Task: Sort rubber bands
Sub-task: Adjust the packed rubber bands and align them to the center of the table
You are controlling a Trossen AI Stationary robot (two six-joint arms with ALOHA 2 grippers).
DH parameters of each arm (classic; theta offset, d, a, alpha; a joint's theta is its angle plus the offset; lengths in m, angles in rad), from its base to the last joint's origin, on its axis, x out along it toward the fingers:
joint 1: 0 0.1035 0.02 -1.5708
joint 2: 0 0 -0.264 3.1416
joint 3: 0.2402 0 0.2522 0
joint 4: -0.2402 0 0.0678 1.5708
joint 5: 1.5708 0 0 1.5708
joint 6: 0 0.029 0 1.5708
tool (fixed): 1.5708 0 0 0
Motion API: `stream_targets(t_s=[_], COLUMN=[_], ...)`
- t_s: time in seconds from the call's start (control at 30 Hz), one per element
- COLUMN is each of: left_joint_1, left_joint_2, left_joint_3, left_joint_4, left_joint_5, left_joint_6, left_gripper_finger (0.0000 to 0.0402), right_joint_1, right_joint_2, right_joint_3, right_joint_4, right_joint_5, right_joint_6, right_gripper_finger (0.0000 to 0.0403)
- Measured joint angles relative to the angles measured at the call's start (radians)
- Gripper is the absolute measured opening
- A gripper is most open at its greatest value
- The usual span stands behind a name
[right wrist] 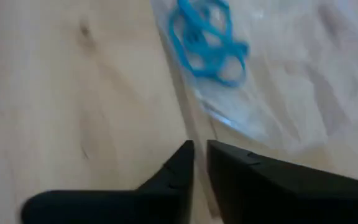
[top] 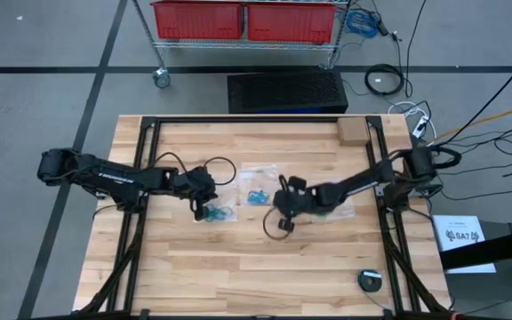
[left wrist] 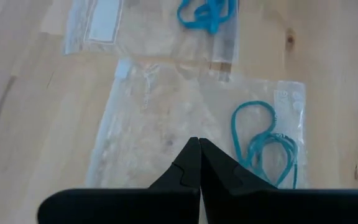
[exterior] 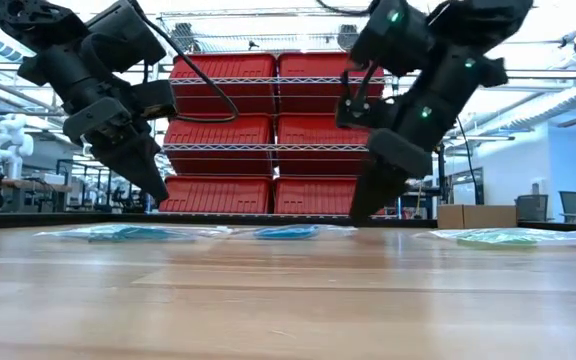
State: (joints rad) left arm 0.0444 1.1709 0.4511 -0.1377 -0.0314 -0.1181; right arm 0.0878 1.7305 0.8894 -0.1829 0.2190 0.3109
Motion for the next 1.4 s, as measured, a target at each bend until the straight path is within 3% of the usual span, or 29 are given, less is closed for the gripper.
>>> stream_targets(t_s=[0.23,0.4,0.5,0.63,0.93,1.0,1.07,1.17,1.3,1.4], left_joint_1=[0.0,0.0,0.0,0.0,0.0,0.0,0.0,0.0,0.0,0.0], left_joint_2=[0.0,0.0,0.0,0.0,0.0,0.0,0.0,0.0,0.0,0.0], left_joint_3=[0.0,0.0,0.0,0.0,0.0,0.0,0.0,0.0,0.0,0.0], left_joint_4=[-0.003,-0.002,-0.004,-0.003,-0.005,-0.007,-0.007,-0.006,-0.003,-0.003], left_joint_5=[-0.026,-0.031,-0.031,-0.031,-0.031,-0.031,-0.031,-0.031,-0.033,-0.044], left_joint_6=[-0.007,-0.007,-0.008,-0.008,-0.008,-0.008,-0.008,-0.008,-0.007,-0.007], left_gripper_finger=[0.0002,0.0002,0.0002,0.0002,0.0002,0.0002,0.0002,0.0002,0.0002,0.0002], right_joint_1=[0.09,0.076,0.076,0.084,0.098,0.098,0.096,0.093,0.088,0.073], right_joint_2=[0.088,0.147,0.155,0.148,0.14,0.139,0.139,0.157,0.192,0.229], right_joint_3=[0.001,0.001,0.006,0.034,0.139,0.146,0.146,0.146,0.145,0.147], right_joint_4=[0.158,0.213,0.21,0.139,-0.044,-0.054,-0.067,-0.074,-0.021,0.021], right_joint_5=[0.285,0.352,0.364,0.383,0.609,0.594,0.493,0.362,0.361,0.423], right_joint_6=[0.029,0.074,0.07,0.069,0.069,0.068,0.07,0.071,0.07,0.07], right_gripper_finger=[0.0135,0.0221,0.0244,0.0233,0.0125,0.0107,0.0099,0.0106,0.0148,0.0185])
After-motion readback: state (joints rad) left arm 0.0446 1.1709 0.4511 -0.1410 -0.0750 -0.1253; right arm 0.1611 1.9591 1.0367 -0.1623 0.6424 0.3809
